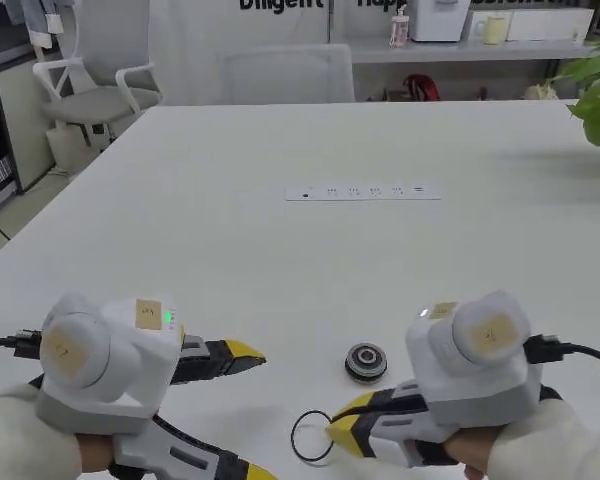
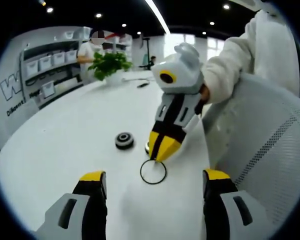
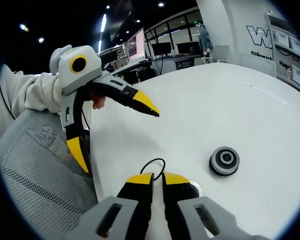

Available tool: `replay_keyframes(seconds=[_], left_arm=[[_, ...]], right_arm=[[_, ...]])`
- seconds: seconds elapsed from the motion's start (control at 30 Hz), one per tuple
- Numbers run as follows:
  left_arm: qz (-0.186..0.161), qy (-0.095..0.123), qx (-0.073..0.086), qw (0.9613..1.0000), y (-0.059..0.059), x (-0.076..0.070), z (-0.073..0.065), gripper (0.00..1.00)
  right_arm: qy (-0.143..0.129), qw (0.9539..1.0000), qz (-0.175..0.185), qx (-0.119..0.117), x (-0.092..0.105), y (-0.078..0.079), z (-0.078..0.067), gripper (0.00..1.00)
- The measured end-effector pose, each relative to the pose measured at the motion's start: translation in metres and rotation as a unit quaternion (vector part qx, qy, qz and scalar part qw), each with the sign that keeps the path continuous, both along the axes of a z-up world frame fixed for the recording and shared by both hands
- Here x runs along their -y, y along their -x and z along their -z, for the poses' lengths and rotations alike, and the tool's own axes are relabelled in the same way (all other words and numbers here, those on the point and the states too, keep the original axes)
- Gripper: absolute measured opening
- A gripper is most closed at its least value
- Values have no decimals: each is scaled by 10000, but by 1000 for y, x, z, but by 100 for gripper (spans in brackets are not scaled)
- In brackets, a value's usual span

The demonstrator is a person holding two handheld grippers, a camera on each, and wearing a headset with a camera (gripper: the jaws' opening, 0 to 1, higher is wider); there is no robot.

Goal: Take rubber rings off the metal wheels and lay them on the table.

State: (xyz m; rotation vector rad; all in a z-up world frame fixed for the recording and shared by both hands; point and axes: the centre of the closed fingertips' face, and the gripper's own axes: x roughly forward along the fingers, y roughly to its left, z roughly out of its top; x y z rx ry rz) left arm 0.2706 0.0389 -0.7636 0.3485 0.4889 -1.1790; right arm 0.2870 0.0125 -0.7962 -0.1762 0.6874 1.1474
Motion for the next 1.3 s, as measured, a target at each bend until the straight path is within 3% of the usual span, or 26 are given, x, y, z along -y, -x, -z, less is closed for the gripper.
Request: replay_keyframes(seconds=[0.43,0.77,1.1,1.3], left_arm=[[-3,-35,6,10000,1,0,0,79],[4,-95,40,9999,1,-1,1,79],[-14,-75,47,10000,0,-1,0,79],[-9,-72,53,10000,-1,-1,0,79]], right_arm=[[75,9994,-262,218,-5,5,0,13],[320,9958,-608,606,-10,9,3,28],[263,9965,-469,638,-5,1,-4,29],[113,9965,-296,771,0,-11,-17,29]])
